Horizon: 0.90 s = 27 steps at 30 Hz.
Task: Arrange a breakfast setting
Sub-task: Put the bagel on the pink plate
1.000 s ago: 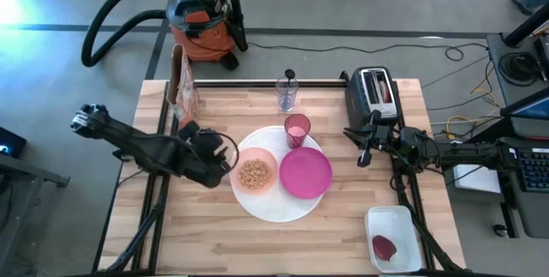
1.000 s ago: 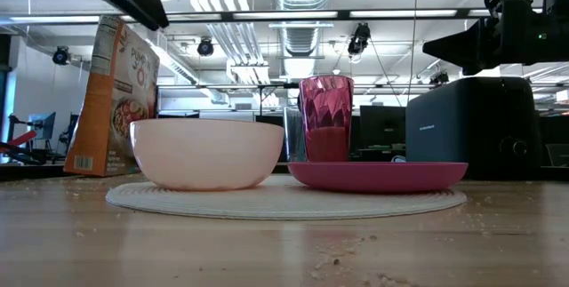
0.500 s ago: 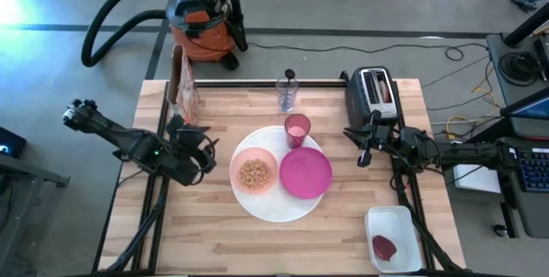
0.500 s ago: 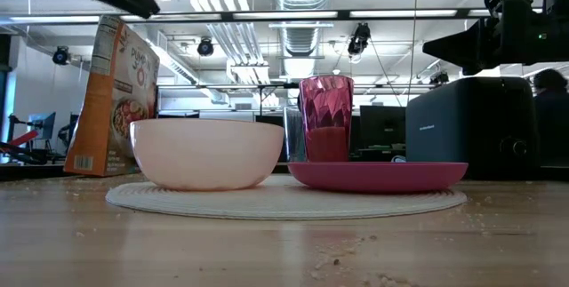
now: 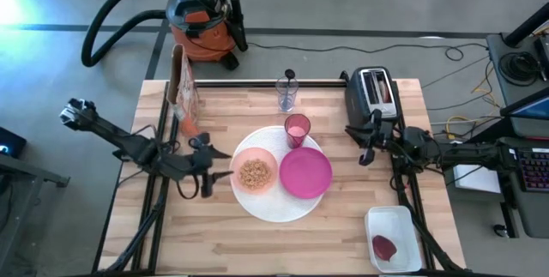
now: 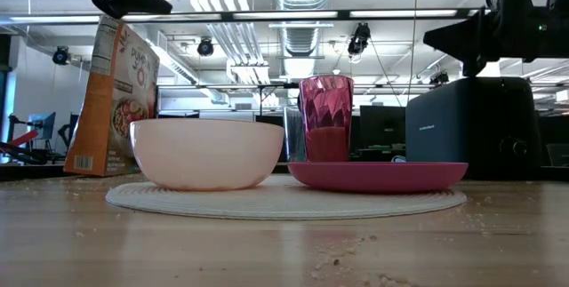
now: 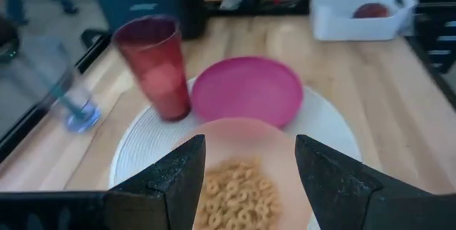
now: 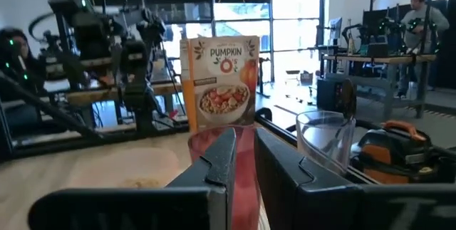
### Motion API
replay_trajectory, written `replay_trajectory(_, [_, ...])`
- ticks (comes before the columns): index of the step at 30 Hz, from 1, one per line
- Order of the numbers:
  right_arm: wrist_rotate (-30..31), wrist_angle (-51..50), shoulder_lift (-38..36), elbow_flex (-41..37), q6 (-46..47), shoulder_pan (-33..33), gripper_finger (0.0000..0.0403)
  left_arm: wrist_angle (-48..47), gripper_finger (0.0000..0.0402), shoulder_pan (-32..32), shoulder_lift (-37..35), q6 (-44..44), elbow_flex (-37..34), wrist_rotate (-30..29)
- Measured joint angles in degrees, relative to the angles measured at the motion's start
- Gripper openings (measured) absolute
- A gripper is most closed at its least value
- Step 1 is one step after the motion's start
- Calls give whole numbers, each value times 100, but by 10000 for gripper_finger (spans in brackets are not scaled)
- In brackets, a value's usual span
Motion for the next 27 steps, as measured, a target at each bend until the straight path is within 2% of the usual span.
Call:
replay_trajectory(7, [-54,339,7,-2,702,4,43,1422,201,2,-142,1184,-956,513])
replay_trajectory(13, [-53,574,11,35,2134,4,43,2705,201,0,-135,1762,-1597,549])
replay_trajectory(19, [-75,580,11,100,2575,4,43,2861,201,53,-150,1829,-1693,504])
replay_trajectory(23, [-74,499,15,309,2720,4,43,2600,201,378,-361,1809,-1747,417])
replay_trajectory(25, [-74,48,14,604,2706,4,43,2587,201,549,-546,1807,-1860,650])
replay_trajectory(27, [-58,-871,17,1034,2697,4,43,2695,201,713,-731,1803,-2001,932])
